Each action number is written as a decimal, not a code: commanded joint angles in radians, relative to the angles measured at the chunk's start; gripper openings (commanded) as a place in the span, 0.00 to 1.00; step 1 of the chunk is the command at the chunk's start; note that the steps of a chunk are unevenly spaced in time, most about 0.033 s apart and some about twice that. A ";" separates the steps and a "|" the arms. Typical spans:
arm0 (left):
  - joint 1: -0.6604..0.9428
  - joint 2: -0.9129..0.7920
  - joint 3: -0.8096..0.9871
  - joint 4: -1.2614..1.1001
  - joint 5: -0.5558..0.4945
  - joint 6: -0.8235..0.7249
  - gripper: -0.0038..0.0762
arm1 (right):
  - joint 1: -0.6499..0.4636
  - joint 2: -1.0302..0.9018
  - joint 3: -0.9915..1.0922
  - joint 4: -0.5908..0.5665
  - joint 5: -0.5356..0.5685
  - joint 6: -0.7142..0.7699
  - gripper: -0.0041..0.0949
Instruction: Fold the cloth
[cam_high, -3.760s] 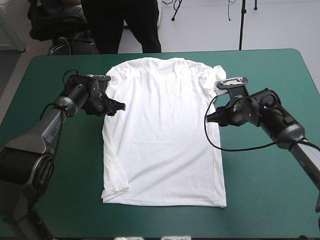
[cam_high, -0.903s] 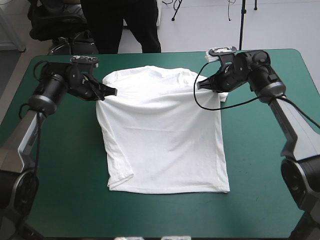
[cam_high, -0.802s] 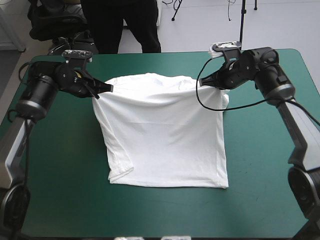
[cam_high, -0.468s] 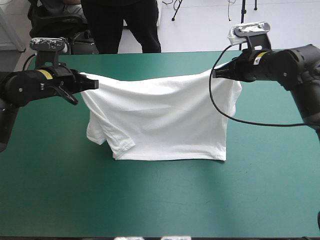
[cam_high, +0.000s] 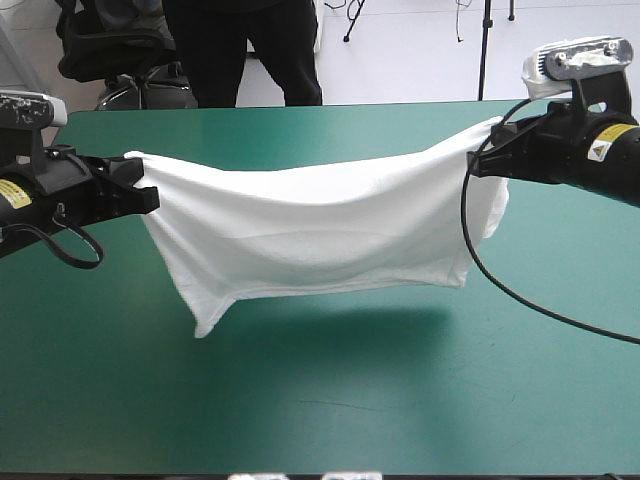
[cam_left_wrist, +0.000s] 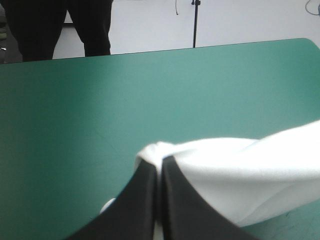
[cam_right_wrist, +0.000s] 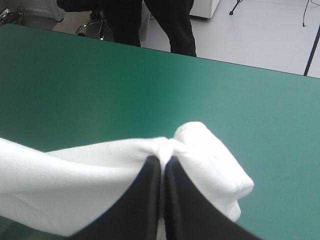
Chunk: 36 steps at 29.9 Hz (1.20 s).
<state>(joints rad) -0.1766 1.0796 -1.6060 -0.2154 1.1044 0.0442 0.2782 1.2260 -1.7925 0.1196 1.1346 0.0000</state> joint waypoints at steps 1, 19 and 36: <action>-0.001 -0.014 -0.026 -0.053 -0.055 0.003 0.04 | 0.001 -0.040 -0.029 0.017 -0.067 0.000 0.02; -0.001 0.380 -0.280 -0.061 -0.310 0.035 0.04 | 0.000 0.242 -0.117 -0.198 -0.395 0.054 0.02; -0.001 0.688 -0.557 -0.059 -0.128 0.035 0.04 | -0.099 0.520 -0.337 -0.110 -0.296 0.033 0.02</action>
<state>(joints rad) -0.1766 1.7802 -2.1432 -0.2542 0.9819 0.0791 0.1861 1.7806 -2.1133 0.0000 0.8767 0.0518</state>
